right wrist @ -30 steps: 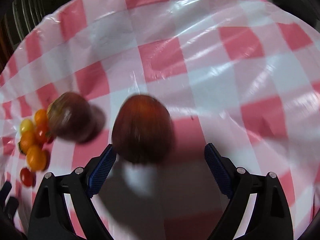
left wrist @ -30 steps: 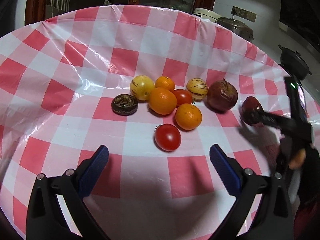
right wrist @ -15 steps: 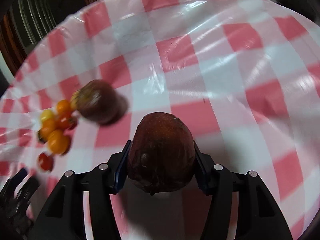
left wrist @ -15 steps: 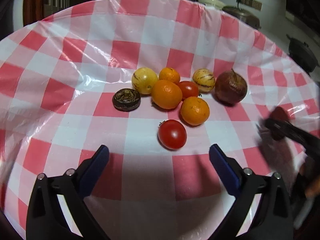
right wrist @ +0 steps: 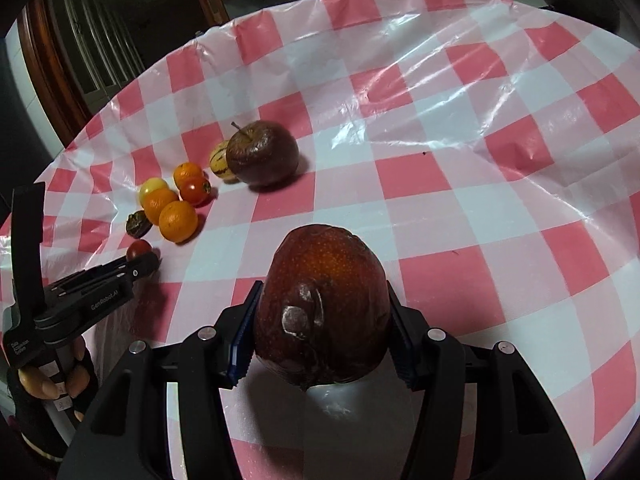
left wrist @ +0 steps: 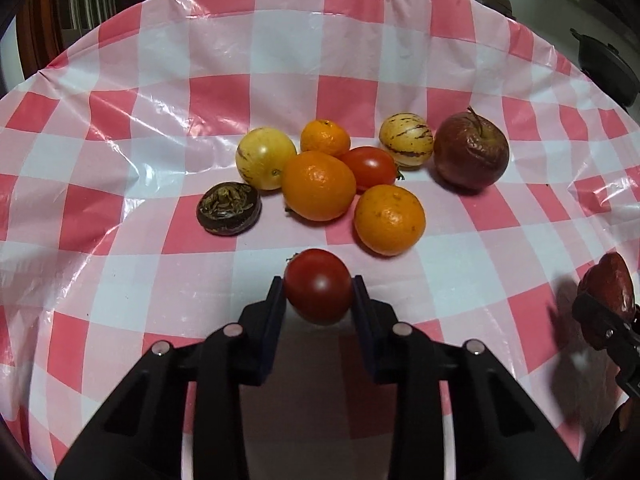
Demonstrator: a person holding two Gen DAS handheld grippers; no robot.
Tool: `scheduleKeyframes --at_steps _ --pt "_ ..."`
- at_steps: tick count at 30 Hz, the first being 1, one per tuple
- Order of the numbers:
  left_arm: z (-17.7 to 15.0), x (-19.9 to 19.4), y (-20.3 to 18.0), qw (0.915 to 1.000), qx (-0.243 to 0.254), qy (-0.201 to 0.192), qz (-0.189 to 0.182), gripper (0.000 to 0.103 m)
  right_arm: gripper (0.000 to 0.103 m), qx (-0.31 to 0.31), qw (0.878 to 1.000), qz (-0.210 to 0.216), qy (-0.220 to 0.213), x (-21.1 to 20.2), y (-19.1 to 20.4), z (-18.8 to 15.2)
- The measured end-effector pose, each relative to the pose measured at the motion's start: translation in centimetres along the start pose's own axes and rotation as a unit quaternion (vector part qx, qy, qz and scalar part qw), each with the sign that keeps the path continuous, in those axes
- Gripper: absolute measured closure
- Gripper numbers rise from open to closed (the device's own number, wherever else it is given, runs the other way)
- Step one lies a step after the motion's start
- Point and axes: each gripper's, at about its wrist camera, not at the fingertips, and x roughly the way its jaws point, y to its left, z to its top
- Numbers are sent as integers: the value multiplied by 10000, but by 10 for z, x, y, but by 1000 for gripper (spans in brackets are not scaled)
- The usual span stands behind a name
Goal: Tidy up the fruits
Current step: 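Grasp the dark red pear with the right tool while the left tool grasps a red cherry tomato, then carry the pear and tomato with both tools over the white box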
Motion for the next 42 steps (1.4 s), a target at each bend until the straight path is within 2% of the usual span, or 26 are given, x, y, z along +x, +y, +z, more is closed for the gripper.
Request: scheduleKeyframes --at_steps 7,20,27,30,34,37,42 --pt "2 -6 11 9997 -186 -169 20 70 48 84 9999 59 94 6 -2 -1" --pt "-2 -15 5 9990 -67 -395 196 70 48 187 9996 150 118 8 -5 -1" --pt "-26 -45 -8 9981 -141 -531 262 70 48 332 9990 288 -1 3 -10 -1" --pt "-47 -71 -15 9969 -132 -666 396 70 48 405 9987 279 -112 -12 -13 -7" --pt "-85 -110 -32 9957 45 -807 445 70 48 471 9982 369 -94 -53 -11 -36" --pt "-108 -130 -46 9961 191 -803 299 70 48 324 9989 283 -209 -95 -12 -59" --pt "-149 -168 -90 9941 685 -837 -9 70 48 206 9993 73 -311 -157 -31 -99"
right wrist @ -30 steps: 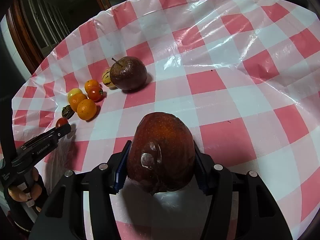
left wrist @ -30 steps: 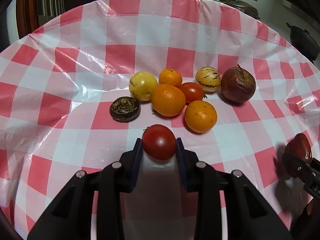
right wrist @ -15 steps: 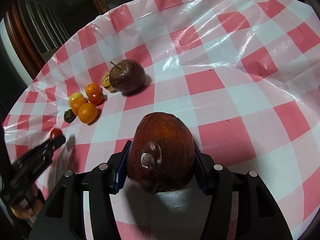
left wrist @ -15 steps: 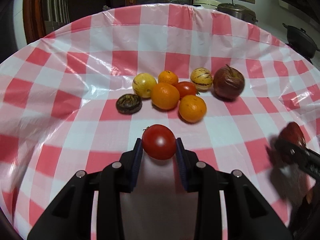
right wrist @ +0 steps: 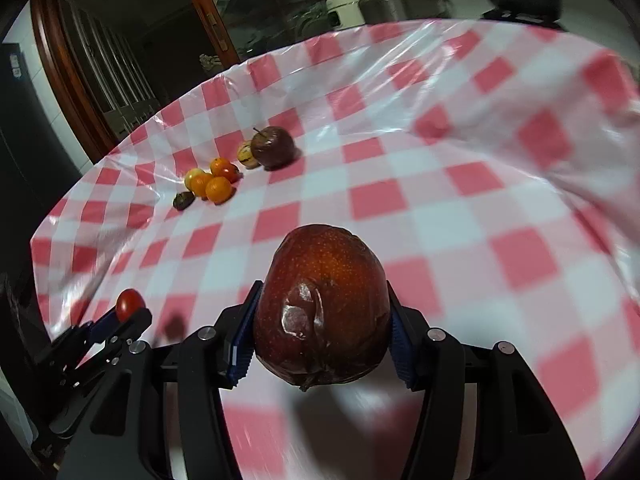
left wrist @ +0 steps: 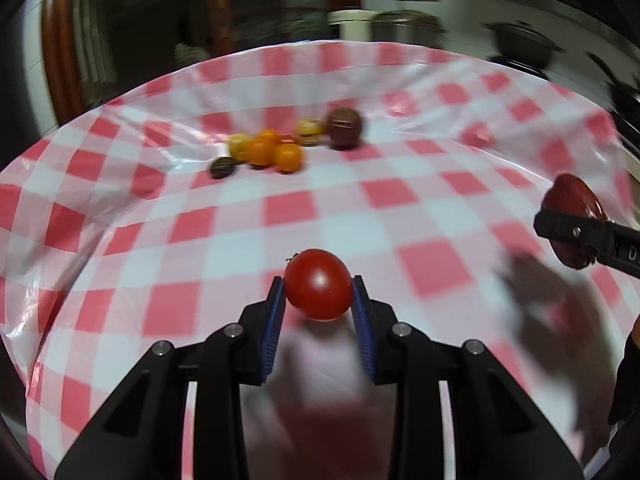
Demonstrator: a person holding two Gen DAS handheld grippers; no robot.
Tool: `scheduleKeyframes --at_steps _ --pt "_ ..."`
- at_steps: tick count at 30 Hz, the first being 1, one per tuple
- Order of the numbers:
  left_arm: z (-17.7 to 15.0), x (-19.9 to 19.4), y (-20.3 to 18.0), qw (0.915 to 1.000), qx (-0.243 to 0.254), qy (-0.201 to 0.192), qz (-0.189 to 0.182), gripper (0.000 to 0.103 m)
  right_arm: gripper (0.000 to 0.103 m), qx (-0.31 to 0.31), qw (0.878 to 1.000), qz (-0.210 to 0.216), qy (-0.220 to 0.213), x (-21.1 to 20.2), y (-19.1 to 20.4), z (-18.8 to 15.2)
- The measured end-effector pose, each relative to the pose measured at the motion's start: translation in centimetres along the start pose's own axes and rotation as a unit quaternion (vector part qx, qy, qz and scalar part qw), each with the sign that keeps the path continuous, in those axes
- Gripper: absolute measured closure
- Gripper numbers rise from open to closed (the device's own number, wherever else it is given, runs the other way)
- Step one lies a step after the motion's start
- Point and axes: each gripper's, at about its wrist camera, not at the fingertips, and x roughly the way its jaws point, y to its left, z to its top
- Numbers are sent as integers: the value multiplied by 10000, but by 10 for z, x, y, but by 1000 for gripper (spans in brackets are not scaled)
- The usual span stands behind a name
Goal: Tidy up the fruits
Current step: 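Carry the pear and tomato with both tools over the white box, then open both tools to drop the pear and tomato into the box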
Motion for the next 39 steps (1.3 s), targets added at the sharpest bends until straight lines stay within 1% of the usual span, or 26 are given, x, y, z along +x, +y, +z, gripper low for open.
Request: scheduleKeyframes --at_steps 3,5,8,10,11,13,14,16,18,19,20,21,22,24,25,27,28,29,30,31,33,34,36,37,38,39 --pt "-13 -22 -35 9991 342 -64 -258 70 48 -45 9999 -156 -6 -35 -19 -24" --pt "-21 -37 -61 9970 628 -127 -431 70 48 -63 9995 -295 -1 -57 -35 -40" --pt "-33 -57 -98 9924 1008 -187 -686 70 48 -107 9987 -507 -32 -86 -54 -61" --pt "-38 -65 -116 9894 1189 -192 -811 70 48 -105 9981 -601 -76 -106 -68 -73" --pt "-43 -72 -131 9869 1329 -195 -896 70 48 -121 9979 -637 -93 -114 -74 -78" --pt "-50 -81 -148 9831 1526 -208 -990 70 48 -144 9969 -766 -147 -132 -87 -91" --pt "-56 -86 -162 9798 1688 -215 -1052 70 48 -129 9964 -820 -173 -140 -94 -97" --pt "-64 -93 -181 9743 1908 -196 -1179 70 48 -13 9954 -936 -224 -157 -111 -111" --pt "-75 -101 -206 9663 2199 -172 -1325 70 48 151 9940 -1054 -241 -169 -128 -124" --pt "-78 -103 -213 9637 2288 -165 -1363 70 48 267 9929 -1132 -244 -177 -139 -132" --pt "-85 -107 -228 9579 2480 -151 -1437 70 48 348 9921 -1179 -240 -182 -147 -139" --pt "-88 -108 -236 9546 2581 -144 -1478 70 48 430 9913 -1226 -227 -186 -156 -146" --pt "-95 -112 -249 9484 2760 -127 -1555 70 48 532 9900 -1289 -210 -191 -166 -155" --pt "-105 -115 -267 9391 3003 -96 -1669 70 48 685 9875 -1414 -149 -196 -183 -169" --pt "-113 -117 -279 9318 3180 -61 -1748 70 48 757 9853 -1528 -84 -197 -194 -179" --pt "-127 -119 -296 9206 3444 -2 -1840 70 48 852 9822 -1673 8 -196 -207 -190" --pt "-132 -119 -302 9164 3541 29 -1868 70 48 934 9805 -1729 78 -194 -215 -198" --pt "-141 -118 -312 9092 3697 96 -1913 70 48 1016 9792 -1752 141 -192 -222 -203" --pt "-147 -116 -317 9043 3798 145 -1943 70 48 1098 9779 -1768 198 -190 -229 -209" --pt "-154 -115 -323 8993 3900 197 -1971 70 48 1188 9761 -1797 291 -185 -237 -215" --pt "-169 -109 -336 8865 4140 341 -2039 70 48 1284 9727 -1858 538 -172 -252 -225" --pt "-178 -104 -344 8778 4284 470 -2091 70 48 1310 9709 -1902 643 -167 -255 -228" --pt "-189 -93 -354 8658 4463 684 -2157 70 48 1251 9665 -2019 976 -150 -263 -232" --pt "-198 -84 -360 8570 4577 866 -2205 70 48 1194 9633 -2105 1164 -141 -268 -235" --pt "-202 -78 -365 8514 4636 986 -2247 70 48 1162 9613 -2144 1280 -134 -272 -238" --pt "-208 -70 -369 8440 4698 1167 -2311 70 48 1131 9591 -2150 1451 -125 -278 -240"
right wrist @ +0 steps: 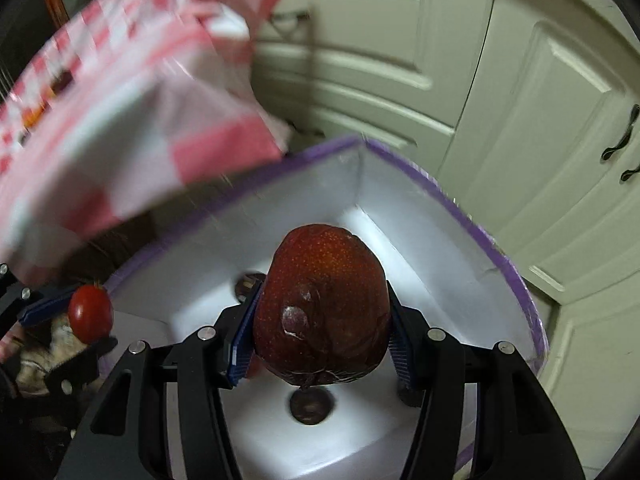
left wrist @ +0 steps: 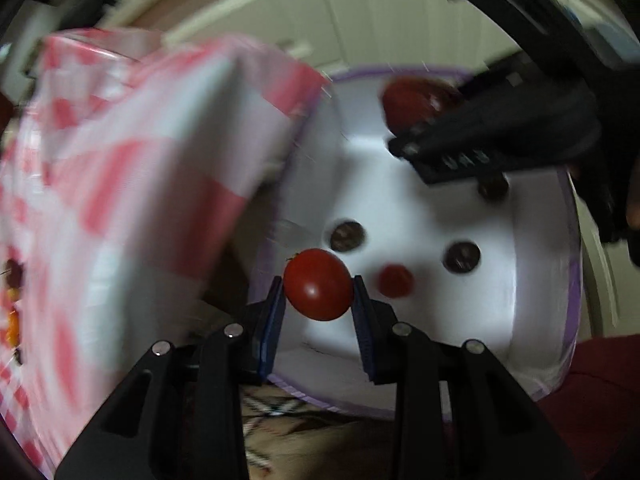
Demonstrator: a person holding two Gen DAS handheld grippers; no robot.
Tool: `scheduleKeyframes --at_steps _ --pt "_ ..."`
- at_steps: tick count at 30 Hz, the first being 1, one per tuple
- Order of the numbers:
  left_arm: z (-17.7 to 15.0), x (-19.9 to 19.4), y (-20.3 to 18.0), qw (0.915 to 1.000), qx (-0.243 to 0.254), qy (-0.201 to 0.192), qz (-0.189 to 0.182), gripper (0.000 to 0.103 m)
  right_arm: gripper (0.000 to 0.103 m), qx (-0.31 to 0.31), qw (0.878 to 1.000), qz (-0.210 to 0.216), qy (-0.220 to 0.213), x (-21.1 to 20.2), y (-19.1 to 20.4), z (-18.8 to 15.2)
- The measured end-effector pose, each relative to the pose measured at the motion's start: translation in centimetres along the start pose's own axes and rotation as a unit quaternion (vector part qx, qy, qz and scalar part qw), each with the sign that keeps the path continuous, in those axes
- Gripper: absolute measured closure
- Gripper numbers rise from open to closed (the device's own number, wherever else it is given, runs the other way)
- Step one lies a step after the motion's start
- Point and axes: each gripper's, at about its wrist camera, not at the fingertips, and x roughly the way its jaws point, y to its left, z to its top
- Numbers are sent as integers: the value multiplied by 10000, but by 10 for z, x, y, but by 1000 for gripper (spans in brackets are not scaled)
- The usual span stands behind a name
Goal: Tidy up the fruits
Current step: 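Open both tools to drop the pear and tomato into the box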
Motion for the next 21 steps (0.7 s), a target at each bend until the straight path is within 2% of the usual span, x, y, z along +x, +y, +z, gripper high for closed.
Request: scheduleKeyframes --at_steps 5,9,12,21 --pt "0 46 -6 9959 -59 661 -613 70 48 -146 9982 -270 523 39 -4 1" --pt "-1 73 -3 9902 -165 1095 -849 70 48 -238 9955 -346 854 60 -3 -1" --pt "-4 89 -5 9871 -162 1325 -889 70 48 -372 9929 -412 1049 73 3 -4" --pt "-11 94 -5 9860 -132 1405 -887 69 47 -370 9899 -359 1318 87 7 -13"
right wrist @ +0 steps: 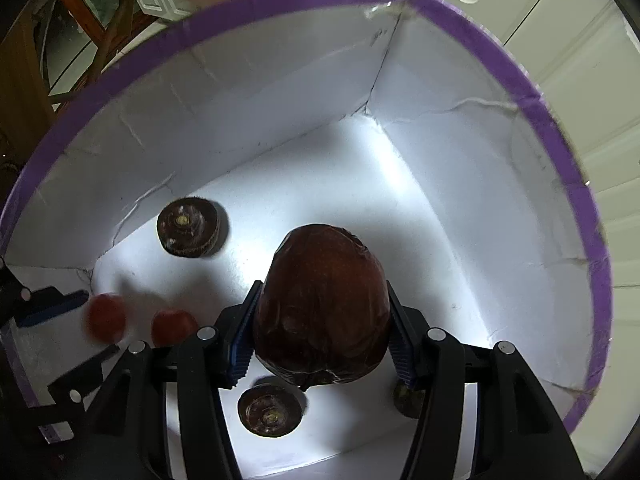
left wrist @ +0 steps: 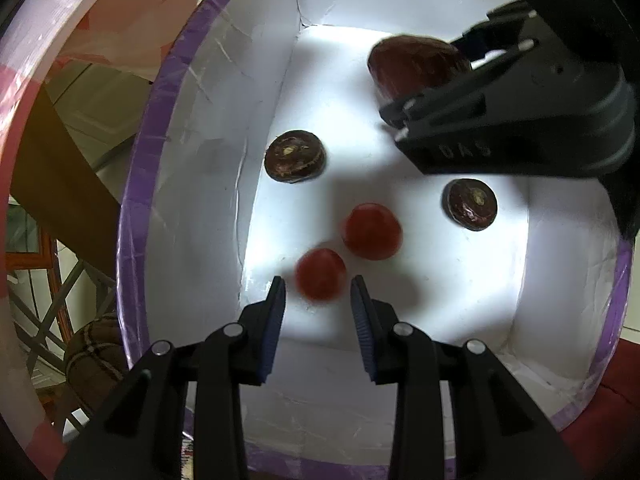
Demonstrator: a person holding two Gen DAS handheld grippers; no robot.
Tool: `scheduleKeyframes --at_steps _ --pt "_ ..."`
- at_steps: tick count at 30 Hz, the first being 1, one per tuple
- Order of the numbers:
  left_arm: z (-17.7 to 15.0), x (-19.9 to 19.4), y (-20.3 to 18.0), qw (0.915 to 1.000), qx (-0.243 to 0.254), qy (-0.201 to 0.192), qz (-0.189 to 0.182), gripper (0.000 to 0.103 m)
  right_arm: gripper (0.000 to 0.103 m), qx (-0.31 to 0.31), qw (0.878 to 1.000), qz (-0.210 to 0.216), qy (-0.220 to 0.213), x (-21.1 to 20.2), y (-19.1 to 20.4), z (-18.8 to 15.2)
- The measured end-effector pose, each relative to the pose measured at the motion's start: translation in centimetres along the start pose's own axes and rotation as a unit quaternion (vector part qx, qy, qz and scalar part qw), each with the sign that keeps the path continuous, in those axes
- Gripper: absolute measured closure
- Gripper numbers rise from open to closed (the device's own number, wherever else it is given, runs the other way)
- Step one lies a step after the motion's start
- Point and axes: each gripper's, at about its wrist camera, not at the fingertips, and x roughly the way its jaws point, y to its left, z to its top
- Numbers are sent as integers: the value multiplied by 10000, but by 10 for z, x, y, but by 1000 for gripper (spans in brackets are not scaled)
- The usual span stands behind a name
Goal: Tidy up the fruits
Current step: 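Open both tools to drop the pear and tomato into the box, then move both open tools back over the fruit on the tablecloth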
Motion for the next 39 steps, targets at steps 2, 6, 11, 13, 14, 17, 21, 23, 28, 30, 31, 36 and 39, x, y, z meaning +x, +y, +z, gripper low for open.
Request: scheduleKeyframes --at_steps 2,6,11,13,14,17,21,23,28,30,31,36,39 --pt "0 0 0 10000 -8 -9 -26 63 47 53 10000 26 -25 -1 -1 -2" --pt "-3 -7 2 9999 27 -151 -8 40 45 196 9995 125 -234 -21 -11 -2" --pt "-12 -58 -5 9922 504 -1058 429 35 44 596 9951 37 -787 -80 -43 -2" --pt "-22 -105 -8 9764 634 -1936 714 33 42 784 9898 -49 -1191 -118 -55 -1" --pt "-31 -131 -3 9656 600 -2387 839 30 42 839 9859 -60 -1443 -139 -59 1" --pt "-53 -200 22 9317 216 -3451 1111 15 33 805 9665 -4 -2436 -216 -50 -6" --pt "-99 -268 111 8886 -1116 -4161 1574 1 15 464 9272 367 -3699 -290 -10 1" --pt "-125 -280 165 8755 -1883 -4105 1722 1 15 204 9113 607 -4067 -308 25 10" --pt "-193 -278 269 8376 -3376 -3732 2127 1 15 -488 9129 1139 -3889 -297 122 50" --pt "-213 -273 292 8269 -3708 -3564 2274 1 15 -776 9168 1124 -3753 -288 163 62" --pt "-225 -267 312 8200 -3906 -3449 2369 1 15 -937 9181 1152 -3675 -284 184 69" --pt "-258 -236 394 7815 -4675 -3182 2634 1 15 -1268 9218 1514 -3336 -244 260 104" --pt "-280 -219 455 7400 -5384 -3044 2645 1 15 -1327 9252 1729 -3106 -225 294 129"
